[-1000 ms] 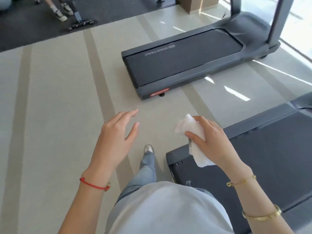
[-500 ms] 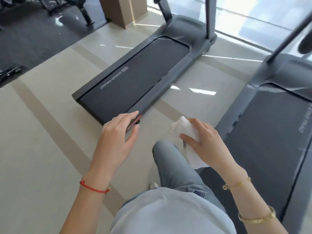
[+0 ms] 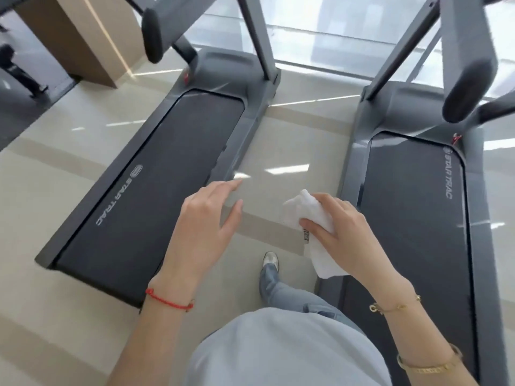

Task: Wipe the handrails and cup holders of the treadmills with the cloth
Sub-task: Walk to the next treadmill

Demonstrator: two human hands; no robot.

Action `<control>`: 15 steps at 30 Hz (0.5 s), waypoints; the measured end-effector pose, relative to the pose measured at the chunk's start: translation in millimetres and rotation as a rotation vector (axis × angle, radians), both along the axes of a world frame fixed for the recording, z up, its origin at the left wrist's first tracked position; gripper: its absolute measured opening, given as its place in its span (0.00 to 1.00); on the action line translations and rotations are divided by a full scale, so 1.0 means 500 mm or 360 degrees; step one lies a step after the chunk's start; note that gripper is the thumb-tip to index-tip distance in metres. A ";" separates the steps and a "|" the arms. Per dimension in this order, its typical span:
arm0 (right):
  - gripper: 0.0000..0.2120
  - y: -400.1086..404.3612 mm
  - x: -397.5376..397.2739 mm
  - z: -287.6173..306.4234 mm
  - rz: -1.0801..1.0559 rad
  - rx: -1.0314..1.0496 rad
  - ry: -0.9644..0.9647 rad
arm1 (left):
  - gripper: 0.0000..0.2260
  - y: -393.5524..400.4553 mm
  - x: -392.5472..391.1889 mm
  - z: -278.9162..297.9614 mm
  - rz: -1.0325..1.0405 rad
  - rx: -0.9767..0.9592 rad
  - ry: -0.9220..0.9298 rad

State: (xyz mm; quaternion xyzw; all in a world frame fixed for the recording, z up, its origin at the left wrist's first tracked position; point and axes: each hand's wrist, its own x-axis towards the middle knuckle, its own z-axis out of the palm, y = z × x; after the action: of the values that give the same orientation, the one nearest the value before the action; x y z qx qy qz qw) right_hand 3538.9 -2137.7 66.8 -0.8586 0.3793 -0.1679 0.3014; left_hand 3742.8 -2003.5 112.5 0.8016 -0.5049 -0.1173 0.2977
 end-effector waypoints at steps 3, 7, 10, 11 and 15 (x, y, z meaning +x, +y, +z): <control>0.15 -0.120 0.055 0.026 -0.0107 -0.0025 -0.0020 | 0.16 -0.156 0.063 0.023 -0.0135 -0.0035 -0.0010; 0.16 -0.260 0.106 0.059 -0.0226 -0.0050 -0.0031 | 0.16 -0.336 0.125 0.047 -0.0307 -0.0078 -0.0042; 0.17 -0.347 0.129 0.074 -0.0336 -0.0061 -0.0039 | 0.17 -0.459 0.159 0.057 -0.0433 -0.0113 -0.0047; 0.17 -0.373 0.135 0.077 -0.0378 -0.0068 -0.0039 | 0.17 -0.499 0.168 0.059 -0.0472 -0.0122 -0.0043; 0.19 -0.475 0.154 0.079 -0.0535 -0.0089 -0.0029 | 0.16 -0.664 0.199 0.053 -0.0665 -0.0136 -0.0034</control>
State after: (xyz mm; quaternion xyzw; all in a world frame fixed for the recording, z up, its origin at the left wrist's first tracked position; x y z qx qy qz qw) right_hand 3615.8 -2375.1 106.6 -0.7894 0.5101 -0.2343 0.2485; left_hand 3842.3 -2335.5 139.0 0.6674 -0.6679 -0.1465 0.2951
